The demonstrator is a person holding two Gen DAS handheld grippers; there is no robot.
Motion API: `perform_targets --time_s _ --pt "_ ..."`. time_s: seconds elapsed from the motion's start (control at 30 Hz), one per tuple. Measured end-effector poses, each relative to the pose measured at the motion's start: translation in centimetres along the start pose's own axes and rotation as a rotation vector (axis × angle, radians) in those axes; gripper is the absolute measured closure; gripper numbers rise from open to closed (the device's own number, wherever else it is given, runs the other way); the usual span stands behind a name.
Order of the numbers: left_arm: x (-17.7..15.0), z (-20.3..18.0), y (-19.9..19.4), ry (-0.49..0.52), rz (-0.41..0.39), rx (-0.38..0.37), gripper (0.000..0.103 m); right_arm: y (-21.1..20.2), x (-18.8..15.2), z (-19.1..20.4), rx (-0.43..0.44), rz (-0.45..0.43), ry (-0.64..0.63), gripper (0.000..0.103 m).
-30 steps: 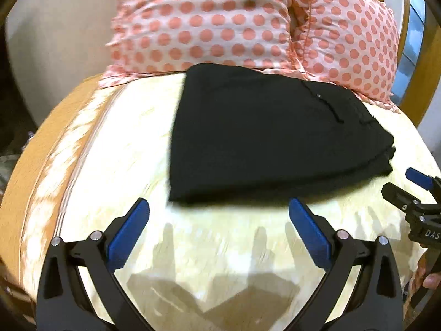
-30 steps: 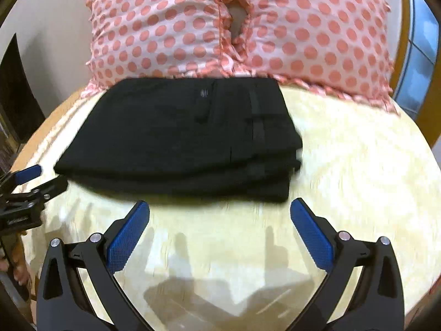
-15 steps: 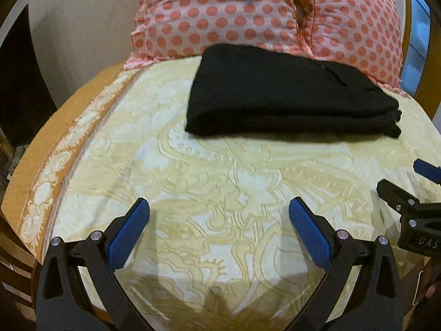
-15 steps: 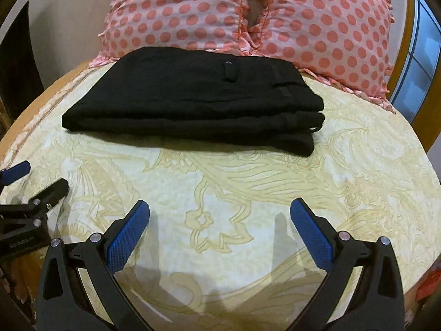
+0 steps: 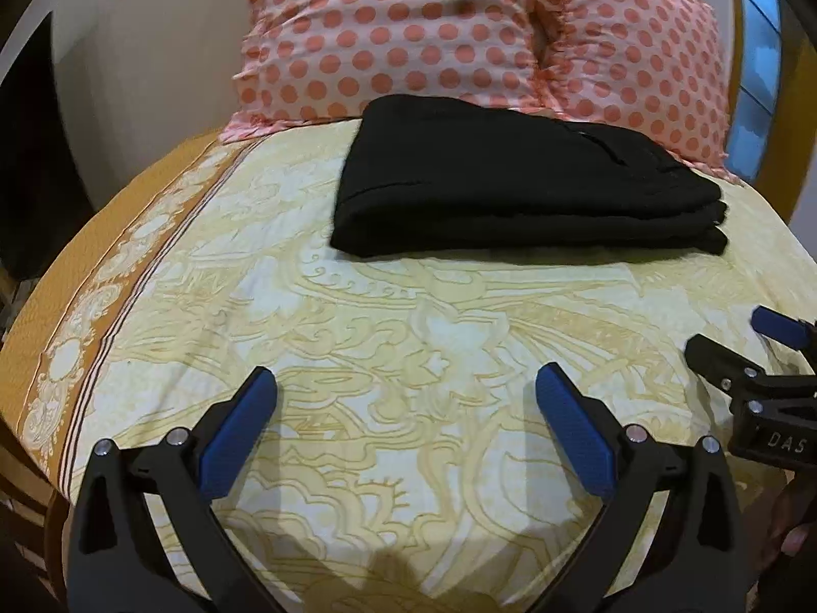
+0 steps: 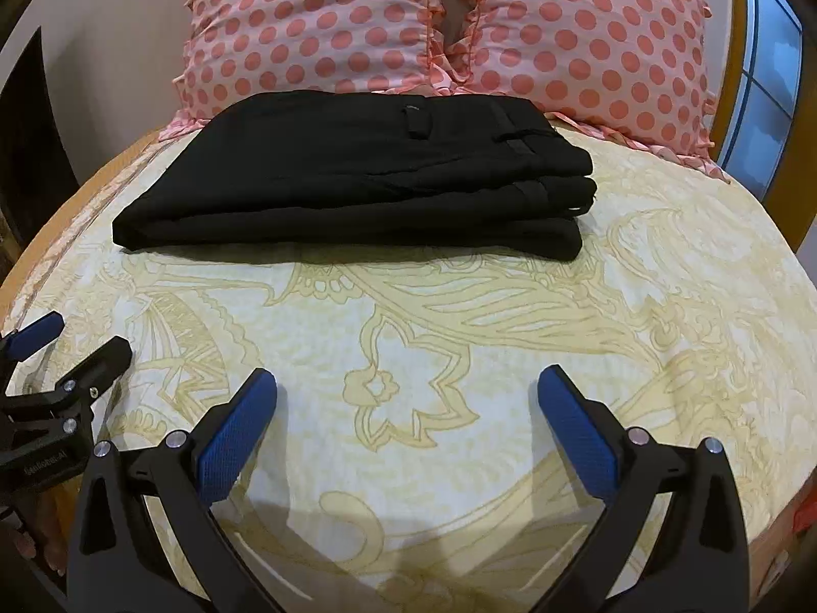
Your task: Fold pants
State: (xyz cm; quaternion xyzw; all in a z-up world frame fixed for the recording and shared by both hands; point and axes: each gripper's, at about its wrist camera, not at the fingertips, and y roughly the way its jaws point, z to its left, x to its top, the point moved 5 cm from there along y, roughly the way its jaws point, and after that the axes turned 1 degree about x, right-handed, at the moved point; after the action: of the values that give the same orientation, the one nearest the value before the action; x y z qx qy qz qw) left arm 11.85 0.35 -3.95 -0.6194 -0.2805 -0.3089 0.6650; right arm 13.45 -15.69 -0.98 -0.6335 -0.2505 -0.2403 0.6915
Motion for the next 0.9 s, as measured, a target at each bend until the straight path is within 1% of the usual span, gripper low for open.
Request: perform_targets --time_s 0.17,0.3,0.9 --pt "0.09 -0.21 0.12 0.012 -0.009 -0.018 0.002 -0.24 -0.32 0.04 -0.005 -0.018 0.009 0.001" --pt "-0.01 -0.19 0.15 0.014 -0.020 -0.019 0.002 -0.21 -0.29 0.08 -0.008 -0.019 0.012 0.001" --pt "-0.10 -0.08 0.20 0.014 -0.027 -0.019 0.002 -0.28 -0.22 0.10 -0.008 -0.024 0.012 0.001"
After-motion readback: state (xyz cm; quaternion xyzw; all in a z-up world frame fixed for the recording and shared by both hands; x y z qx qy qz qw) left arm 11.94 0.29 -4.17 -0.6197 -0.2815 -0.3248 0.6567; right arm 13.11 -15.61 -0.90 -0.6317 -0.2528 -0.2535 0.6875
